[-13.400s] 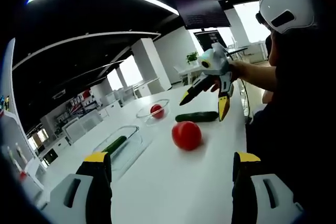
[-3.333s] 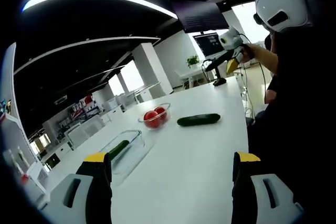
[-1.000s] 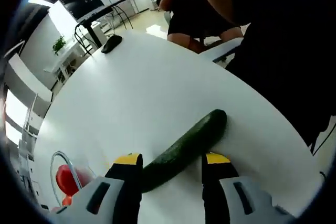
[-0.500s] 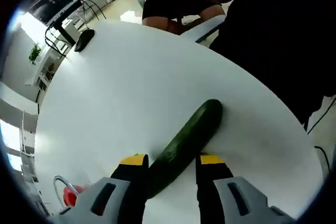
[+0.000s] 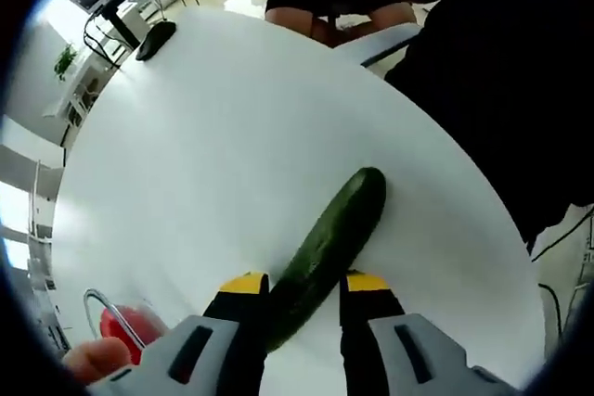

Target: Sort the scattered tomatoes and cucumbers on the table and place them into their respective storage containers

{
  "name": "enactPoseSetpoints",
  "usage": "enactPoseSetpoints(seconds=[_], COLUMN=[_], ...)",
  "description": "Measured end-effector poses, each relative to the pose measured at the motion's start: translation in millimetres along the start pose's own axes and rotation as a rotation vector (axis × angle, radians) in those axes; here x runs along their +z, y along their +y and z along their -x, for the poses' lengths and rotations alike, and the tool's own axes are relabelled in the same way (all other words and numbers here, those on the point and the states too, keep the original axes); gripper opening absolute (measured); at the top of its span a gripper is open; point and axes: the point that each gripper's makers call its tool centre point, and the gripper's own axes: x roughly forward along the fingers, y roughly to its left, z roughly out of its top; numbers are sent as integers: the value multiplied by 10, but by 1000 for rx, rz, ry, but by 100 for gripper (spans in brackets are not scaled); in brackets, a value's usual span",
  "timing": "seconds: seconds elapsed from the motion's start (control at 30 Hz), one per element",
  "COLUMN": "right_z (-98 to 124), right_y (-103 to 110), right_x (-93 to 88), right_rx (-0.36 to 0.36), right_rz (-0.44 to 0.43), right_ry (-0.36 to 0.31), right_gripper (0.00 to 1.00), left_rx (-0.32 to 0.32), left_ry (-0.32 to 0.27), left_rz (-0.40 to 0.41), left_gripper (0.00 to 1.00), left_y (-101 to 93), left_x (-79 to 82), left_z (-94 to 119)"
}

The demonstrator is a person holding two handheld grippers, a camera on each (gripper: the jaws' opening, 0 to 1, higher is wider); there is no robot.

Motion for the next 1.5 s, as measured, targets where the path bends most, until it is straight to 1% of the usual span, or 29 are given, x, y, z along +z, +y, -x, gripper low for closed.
enactPoseSetpoints(seconds=[0.03, 0.07, 0.1, 0.13, 0.17, 0.27, 0.33, 0.37, 0.4, 0.47, 0.57, 0.67, 0.73, 0.8, 0.83, 0.87, 0.9, 0.93, 1.03, 1.17, 1.27, 1.33, 1.43, 1.5], right_z=[1, 1, 7, 13, 15, 11, -6, -16, -25, -37, -49, -77, -95, -90, -85, -80, -74, -74, -84, -110, -118, -122, -128, -133], right_y=[-21, -49, -84, -103, -111, -113, -96, -84, -75, -67, -39, -17, -34, -49, -52, -49, -45, -40, -49, -58, -30, -22, -24, -24], right_x=[2, 2, 2, 5, 6, 11, 9, 6, 3, 2, -13, -57, -68, -57, -39, -23, 0, 8, 3, -16, -2, 9, 14, 18], right_rx=[-7, -16, -26, -30, -32, -31, -25, -21, -19, -18, -14, 1, -1, -6, -8, -8, -7, -6, -11, -17, -7, -4, -5, -5], right_rz=[5, 4, 0, -3, -5, -9, -9, -8, -7, -4, -1, 0, -2, 0, 2, 2, -1, -2, -2, 0, 1, 4, 4, 6], right_ry=[-2, -2, -1, -3, -5, -7, -6, -3, -1, -1, -2, 7, 14, 16, 13, 9, 0, -3, 2, 12, 10, 9, 10, 11], right_gripper=[93, 92, 92, 92, 92, 92, 92, 92, 92, 92, 91, 91, 91, 91, 91, 91, 91, 91, 91, 90, 90, 90, 90, 90], left_rx=[-1, -6, -44, -48, -58, -63, -64, -54, -50, -50, -46, -22, 7, 29, 32, 44, 50, 55, 57, 62, 67, 67, 72, 70], left_ry=[-3, -14, 9, 7, -14, -7, 22, 42, 67, 64, 50, 11, -22, -56, -54, -62, -63, -66, -73, -80, -85, -88, -95, -95], left_rz=[-5, 8, 106, 136, 131, 135, 104, 72, 82, 82, 126, 113, 96, 153, 155, 182, 178, 181, 195, 198, 206, 213, 206, 214], left_gripper=[25, 23, 21, 21, 21, 21, 22, 23, 23, 23, 23, 22, 21, 20, 20, 20, 20, 20, 20, 20, 20, 20, 20, 20], left_y=[-8, -8, -83, -65, -51, -58, -61, -62, -78, -70, -42, -52, -59, -42, -52, -46, -104, -111, -93, -123, -148, -138, -174, -194], left_x=[-26, -41, -122, -169, -157, -141, -142, -159, -151, -157, -164, -166, -167, -181, -184, -186, -165, -160, -166, -159, -170, -206, -195, -239], left_z=[23, 49, 69, 69, 77, 47, 29, -16, -3, 9, -1, 13, 25, 25, 53, 59, 51, 51, 55, 55, 63, 69, 77, 117])
